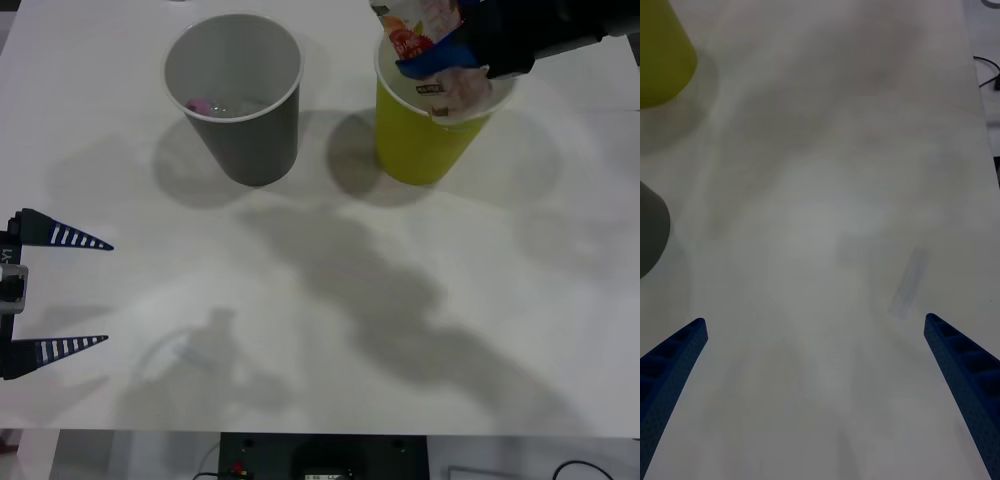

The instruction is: Put the can into the green bin and the plastic bottle into the gray bin

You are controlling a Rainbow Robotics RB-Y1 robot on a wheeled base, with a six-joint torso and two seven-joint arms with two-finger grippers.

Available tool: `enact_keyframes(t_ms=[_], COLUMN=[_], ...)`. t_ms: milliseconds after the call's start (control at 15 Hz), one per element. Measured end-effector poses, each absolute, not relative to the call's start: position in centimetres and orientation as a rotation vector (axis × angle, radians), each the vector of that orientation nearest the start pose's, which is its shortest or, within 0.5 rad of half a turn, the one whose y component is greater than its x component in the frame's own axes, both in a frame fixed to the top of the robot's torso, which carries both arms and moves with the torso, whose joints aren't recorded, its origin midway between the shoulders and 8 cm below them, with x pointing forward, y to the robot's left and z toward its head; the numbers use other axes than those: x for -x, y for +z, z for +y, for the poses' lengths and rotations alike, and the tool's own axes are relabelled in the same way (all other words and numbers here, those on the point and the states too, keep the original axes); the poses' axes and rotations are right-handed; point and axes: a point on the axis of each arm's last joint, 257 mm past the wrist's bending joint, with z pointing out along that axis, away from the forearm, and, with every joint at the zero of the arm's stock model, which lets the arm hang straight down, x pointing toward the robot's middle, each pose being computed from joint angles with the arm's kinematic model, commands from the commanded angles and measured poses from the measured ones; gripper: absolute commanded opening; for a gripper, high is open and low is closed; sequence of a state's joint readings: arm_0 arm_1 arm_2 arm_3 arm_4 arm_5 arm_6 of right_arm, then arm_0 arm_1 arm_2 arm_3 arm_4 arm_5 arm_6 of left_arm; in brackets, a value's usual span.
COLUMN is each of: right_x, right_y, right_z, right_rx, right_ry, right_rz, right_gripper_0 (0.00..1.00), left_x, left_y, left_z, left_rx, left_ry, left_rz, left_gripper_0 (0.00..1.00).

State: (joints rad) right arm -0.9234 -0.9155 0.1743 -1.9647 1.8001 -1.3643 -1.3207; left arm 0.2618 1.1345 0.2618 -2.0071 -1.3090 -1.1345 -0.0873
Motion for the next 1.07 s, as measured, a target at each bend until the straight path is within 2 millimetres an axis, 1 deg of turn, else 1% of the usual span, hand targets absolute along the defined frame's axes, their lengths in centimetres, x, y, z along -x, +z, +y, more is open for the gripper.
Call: enact_keyframes(t_ms=[200, 400, 733, 1067], right_x=[-49.8, -52.5, -56.4, -60.2], right_y=[7.2, 8.2, 8.0, 7.5], right_z=[-6.6, -3.5, 1.4, 6.3], right_rx=[1.235, 1.211, 1.154, 1.106], right_ry=[0.234, 0.232, 0.216, 0.202], right_rz=[1.748, 1.758, 1.776, 1.732], right_gripper_0=[0.00, 0.00, 0.00, 0.00], left_x=[-34.1, -34.1, -34.1, -34.1], left_y=[-16.7, -16.7, -16.7, -16.7], left_z=[28.6, 28.6, 28.6, 28.6], left_rx=[-1.762, -1.762, -1.762, -1.762], left_ry=[-0.118, -0.118, -0.118, -0.118], left_rz=[1.443, 1.444, 1.444, 1.444], left_gripper_0=[1.00, 1.00, 1.00, 1.00])
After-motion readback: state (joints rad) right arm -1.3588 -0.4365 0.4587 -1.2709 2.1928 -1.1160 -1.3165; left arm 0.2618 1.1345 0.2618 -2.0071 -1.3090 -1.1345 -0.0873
